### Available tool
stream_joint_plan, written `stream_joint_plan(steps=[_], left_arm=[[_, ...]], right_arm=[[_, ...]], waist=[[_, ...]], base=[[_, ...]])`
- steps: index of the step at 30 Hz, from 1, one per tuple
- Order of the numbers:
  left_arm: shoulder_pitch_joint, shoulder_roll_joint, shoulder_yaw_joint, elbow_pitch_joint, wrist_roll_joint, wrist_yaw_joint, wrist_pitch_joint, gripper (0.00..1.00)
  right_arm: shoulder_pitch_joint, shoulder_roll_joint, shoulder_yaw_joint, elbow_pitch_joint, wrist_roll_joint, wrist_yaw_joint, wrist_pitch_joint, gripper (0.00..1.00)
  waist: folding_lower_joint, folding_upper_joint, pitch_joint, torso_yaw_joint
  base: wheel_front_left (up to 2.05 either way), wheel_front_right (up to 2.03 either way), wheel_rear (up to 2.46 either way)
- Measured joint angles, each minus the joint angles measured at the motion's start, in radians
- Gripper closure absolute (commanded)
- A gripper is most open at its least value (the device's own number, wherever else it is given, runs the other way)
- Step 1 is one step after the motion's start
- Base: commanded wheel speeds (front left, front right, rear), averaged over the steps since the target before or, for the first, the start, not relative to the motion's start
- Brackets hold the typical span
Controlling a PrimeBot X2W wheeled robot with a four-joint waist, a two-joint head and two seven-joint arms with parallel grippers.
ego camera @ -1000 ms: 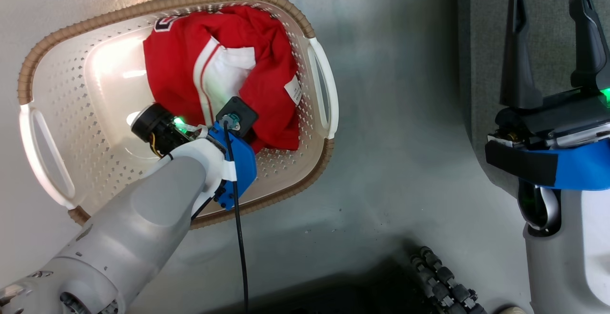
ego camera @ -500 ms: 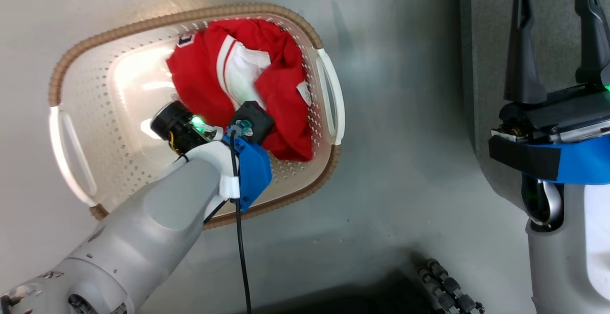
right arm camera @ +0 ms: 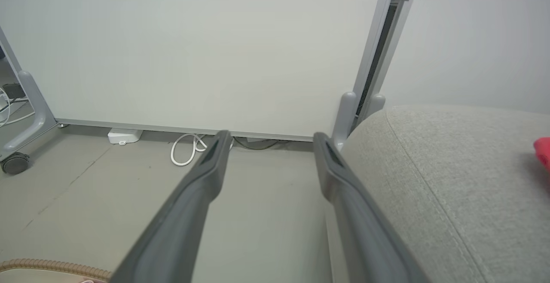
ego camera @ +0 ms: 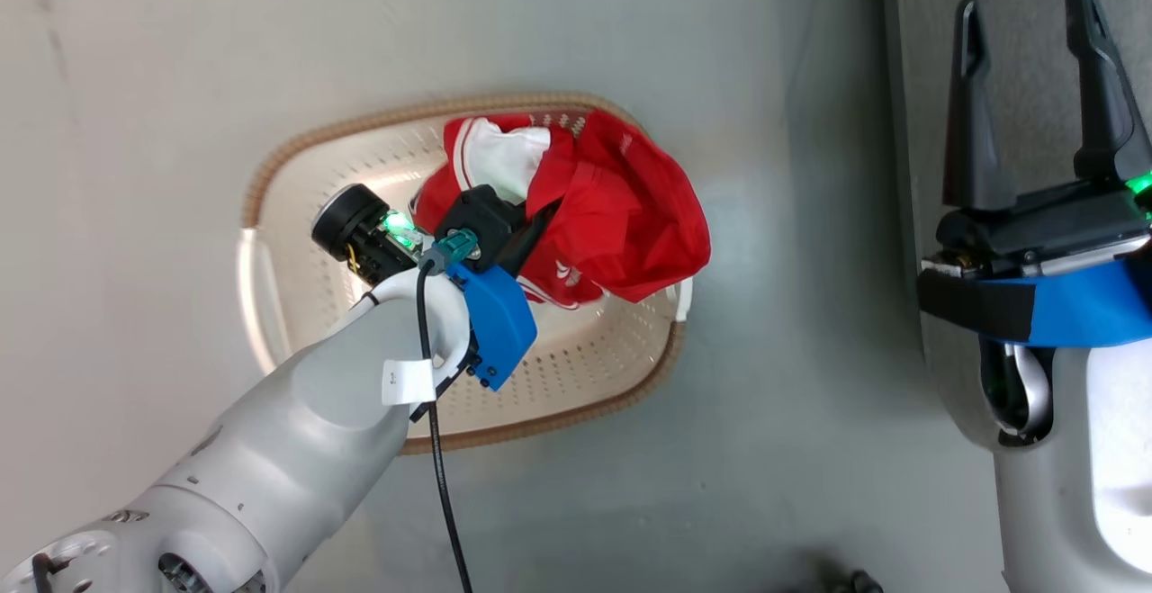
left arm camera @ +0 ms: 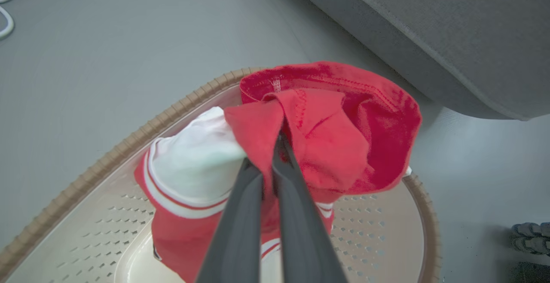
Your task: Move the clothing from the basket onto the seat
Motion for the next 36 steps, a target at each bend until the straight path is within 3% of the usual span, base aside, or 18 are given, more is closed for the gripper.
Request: stream_joint_plan(steps=[7, 20, 36], left_arm=[[0.021, 0.014, 0.111, -0.082, 0.010, 0.000, -0.004, 1.00], [0.162, 0.047, 0.348, -0.222, 0.137, 0.000, -0.004, 1.00], [0.233, 0.060, 0.430, -0.307, 0.219, 0.000, -0.004, 1.00]], right_arm=[[0.046, 0.000, -0.008, 0.035, -0.009, 0.000, 0.000, 0.00], [0.152, -0.006, -0.011, 0.088, 0.004, 0.000, 0.000, 0.00], [0.298, -0.004, -0.010, 0.136, 0.026, 0.000, 0.000, 0.00]], waist=[[0.0000, 0.0001, -0.135, 0.048], [-0.0002, 0.0001, -0.371, 0.080], [-0.0002, 0.0001, -0.626, 0.080]], base=[[0.00, 0.00, 0.00], [0.00, 0.00, 0.00], [0.00, 0.00, 0.00]])
